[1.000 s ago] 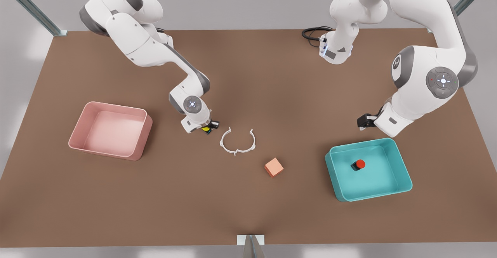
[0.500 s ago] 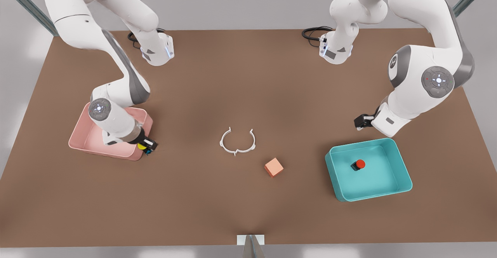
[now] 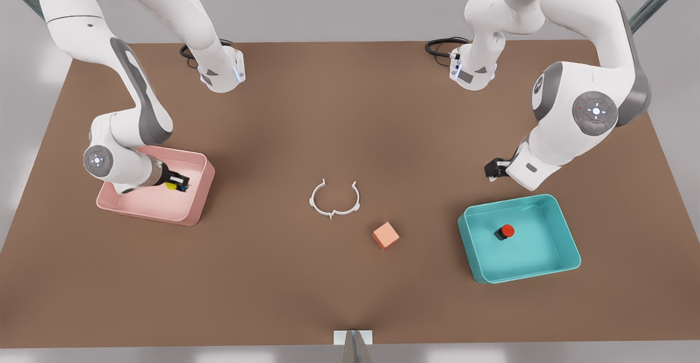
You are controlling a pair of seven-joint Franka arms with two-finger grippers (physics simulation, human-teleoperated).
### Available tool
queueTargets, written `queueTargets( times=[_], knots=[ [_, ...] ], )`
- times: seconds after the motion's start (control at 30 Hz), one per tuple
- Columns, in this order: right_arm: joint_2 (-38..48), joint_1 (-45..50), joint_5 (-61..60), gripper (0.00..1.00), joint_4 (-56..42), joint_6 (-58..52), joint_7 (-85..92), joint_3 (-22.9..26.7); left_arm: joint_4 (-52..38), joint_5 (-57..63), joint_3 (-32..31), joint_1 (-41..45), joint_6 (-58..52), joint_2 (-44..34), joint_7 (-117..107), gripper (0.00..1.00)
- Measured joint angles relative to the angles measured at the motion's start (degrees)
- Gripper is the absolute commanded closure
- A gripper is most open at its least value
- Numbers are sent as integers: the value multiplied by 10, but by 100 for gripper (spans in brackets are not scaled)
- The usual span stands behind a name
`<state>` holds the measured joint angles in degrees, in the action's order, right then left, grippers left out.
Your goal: Place the red button in the blue storage box with the left arm, and place the yellow button in the pink storage box with the right arm
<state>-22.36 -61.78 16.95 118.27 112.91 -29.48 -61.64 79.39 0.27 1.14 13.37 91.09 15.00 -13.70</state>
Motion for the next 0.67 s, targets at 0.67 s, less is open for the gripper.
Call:
queueTargets(
  times=[0.67],
  knots=[
    [176,612,-107,0,-329,-183,130,598,-8,4,0,3,-1,-1,-19,0]
  ],
)
